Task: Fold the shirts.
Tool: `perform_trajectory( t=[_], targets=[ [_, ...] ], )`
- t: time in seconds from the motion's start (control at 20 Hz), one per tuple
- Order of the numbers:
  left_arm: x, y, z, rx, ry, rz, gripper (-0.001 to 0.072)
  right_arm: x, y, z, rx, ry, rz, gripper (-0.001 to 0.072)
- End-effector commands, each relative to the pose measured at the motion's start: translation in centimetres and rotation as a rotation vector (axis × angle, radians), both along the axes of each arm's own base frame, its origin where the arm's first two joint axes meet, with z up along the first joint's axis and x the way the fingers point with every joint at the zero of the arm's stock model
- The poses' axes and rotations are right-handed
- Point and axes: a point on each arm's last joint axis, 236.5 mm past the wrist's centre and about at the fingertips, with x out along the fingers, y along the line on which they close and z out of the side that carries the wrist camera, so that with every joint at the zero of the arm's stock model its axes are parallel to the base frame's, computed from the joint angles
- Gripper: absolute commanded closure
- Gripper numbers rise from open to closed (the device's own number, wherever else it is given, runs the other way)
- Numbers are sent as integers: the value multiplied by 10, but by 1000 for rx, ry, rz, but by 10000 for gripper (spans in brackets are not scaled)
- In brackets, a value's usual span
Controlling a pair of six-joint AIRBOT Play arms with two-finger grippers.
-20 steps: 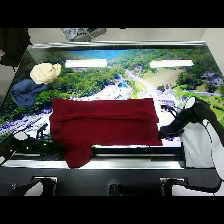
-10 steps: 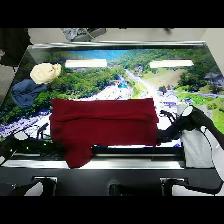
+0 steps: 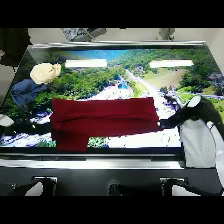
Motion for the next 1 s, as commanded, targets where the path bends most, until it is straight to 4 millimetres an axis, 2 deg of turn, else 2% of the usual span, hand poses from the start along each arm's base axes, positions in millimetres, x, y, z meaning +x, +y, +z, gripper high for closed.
perform_trajectory(
  t=[0.0, 0.1, 0.2, 0.4, 0.5, 0.6, 0.7, 0.75, 0.8, 0.85, 0.95],
  targets=[
    [56, 12, 44, 13, -109, 11, 683, 65, -8, 42, -17, -189, -38, 667],
    [88, 16, 37, 8, -93, 2, 682, 97, -1, 41, -23, -235, -18, 666],
    [117, 13, 22, -3, -64, -23, 681, 127, 12, 27, -39, -266, 14, 665],
    [152, 17, -7, -18, 4, -38, 681, 171, 17, 0, -36, -292, -65, 665],
    [159, 23, -24, -13, 32, -26, 681, 173, 17, -16, -35, -269, -72, 664],
    [157, 20, -43, -26, 77, -31, 680, 168, 19, -32, -23, -226, -73, 663],
    [153, 17, -57, -40, 118, -23, 673, 167, 26, -38, 10, -206, -85, 654],
    [153, 17, -57, -42, 122, -14, 603, 170, 29, -34, 27, -215, -95, 555],
    [155, 19, -53, -40, 113, -12, 432, 171, 29, -27, 43, -223, -100, 278],
    [156, 22, -46, -38, 101, -7, 303, 171, 25, -18, 43, -235, -80, 48],
    [157, 27, -26, -34, 71, -5, 297, 164, 2, -9, 40, -216, -97, 10]
  ],
)
